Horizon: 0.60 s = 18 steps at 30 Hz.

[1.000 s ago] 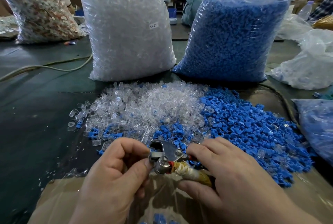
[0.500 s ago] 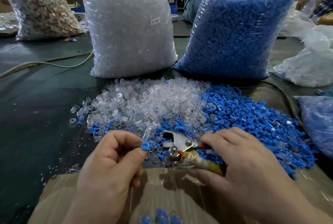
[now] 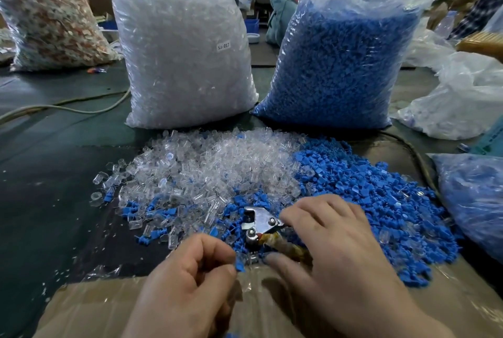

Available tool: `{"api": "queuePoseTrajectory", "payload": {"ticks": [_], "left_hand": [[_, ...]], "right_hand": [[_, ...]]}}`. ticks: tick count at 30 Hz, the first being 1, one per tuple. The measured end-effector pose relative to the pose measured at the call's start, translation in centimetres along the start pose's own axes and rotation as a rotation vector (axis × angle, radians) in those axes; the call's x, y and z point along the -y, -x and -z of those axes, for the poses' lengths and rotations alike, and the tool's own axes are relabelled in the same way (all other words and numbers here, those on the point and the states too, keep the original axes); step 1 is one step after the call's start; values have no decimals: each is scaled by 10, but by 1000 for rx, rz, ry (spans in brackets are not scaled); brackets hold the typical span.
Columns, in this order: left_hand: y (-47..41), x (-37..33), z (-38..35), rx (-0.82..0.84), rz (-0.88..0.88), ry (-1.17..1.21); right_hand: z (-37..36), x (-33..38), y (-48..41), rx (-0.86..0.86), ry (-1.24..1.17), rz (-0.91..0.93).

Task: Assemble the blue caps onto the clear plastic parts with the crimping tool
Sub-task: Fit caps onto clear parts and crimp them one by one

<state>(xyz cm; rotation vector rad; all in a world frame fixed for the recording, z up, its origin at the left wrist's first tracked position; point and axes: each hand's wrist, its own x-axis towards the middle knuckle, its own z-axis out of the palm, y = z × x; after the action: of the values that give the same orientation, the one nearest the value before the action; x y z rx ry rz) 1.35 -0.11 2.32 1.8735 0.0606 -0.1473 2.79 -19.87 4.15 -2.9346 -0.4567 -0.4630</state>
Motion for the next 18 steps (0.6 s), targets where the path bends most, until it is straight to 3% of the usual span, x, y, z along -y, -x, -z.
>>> {"api": "queuePoseTrajectory", "payload": {"ticks": [2,4,12,18], "left_hand": [[-1,3,-1,-24,-34,-69],[0,4,-3,-51,-76,-103],[3,6,-4,-73,-153,-209],[9,0,-3,-54,-181,-81]], "right_hand": [[-3,13,4,-121,-62,168],[-9,24,6,-124,-98,269],[-13,25,10,-99,-93,216],[-16,25,13,-182,-188,184]]}}
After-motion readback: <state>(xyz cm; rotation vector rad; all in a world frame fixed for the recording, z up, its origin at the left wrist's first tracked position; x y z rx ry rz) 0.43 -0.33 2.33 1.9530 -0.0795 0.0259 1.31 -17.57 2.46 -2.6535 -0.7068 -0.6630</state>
